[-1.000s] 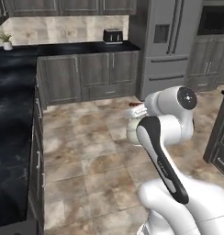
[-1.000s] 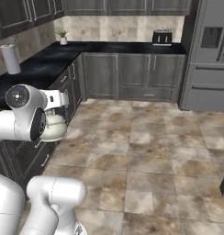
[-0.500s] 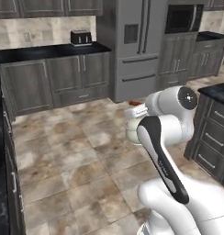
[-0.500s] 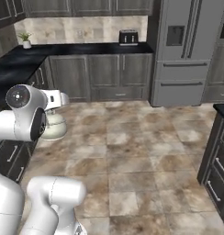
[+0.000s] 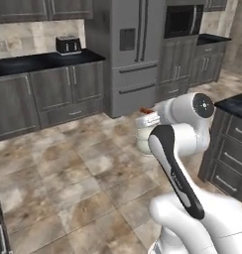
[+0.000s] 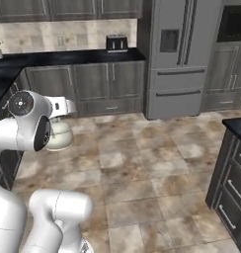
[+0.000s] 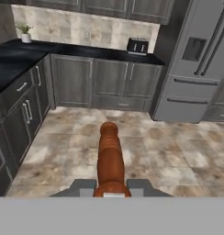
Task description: The kettle is done boiling. Turn off the stove, then wait for 300 timesteps before moving the kettle to the dining table.
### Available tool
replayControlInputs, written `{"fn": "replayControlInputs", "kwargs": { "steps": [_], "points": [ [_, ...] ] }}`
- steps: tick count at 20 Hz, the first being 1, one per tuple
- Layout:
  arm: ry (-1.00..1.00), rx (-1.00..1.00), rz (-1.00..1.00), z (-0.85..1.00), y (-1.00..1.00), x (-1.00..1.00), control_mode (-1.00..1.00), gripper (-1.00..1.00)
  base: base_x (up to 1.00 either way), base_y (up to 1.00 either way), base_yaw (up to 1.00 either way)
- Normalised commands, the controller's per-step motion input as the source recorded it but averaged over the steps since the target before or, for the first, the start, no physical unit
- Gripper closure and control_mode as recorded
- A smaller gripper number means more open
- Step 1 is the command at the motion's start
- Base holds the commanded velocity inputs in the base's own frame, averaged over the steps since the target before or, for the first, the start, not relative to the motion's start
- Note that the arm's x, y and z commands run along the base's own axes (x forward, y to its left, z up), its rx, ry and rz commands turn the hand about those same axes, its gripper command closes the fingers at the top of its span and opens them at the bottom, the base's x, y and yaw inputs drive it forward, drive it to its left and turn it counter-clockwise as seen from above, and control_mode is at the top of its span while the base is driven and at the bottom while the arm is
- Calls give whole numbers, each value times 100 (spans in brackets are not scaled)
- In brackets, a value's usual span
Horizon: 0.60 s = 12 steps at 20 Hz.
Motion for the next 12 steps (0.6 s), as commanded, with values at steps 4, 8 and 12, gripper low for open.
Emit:
{"fn": "replayControlInputs", "kwargs": {
  "steps": [4,8,12],
  "points": [
    [0,0,0,0,0,0,100,100,60,-11,-30],
    [0,0,0,0,0,0,100,100,39,-12,-36],
    [0,0,0,0,0,0,100,100,30,-13,-39]
  ]
}}
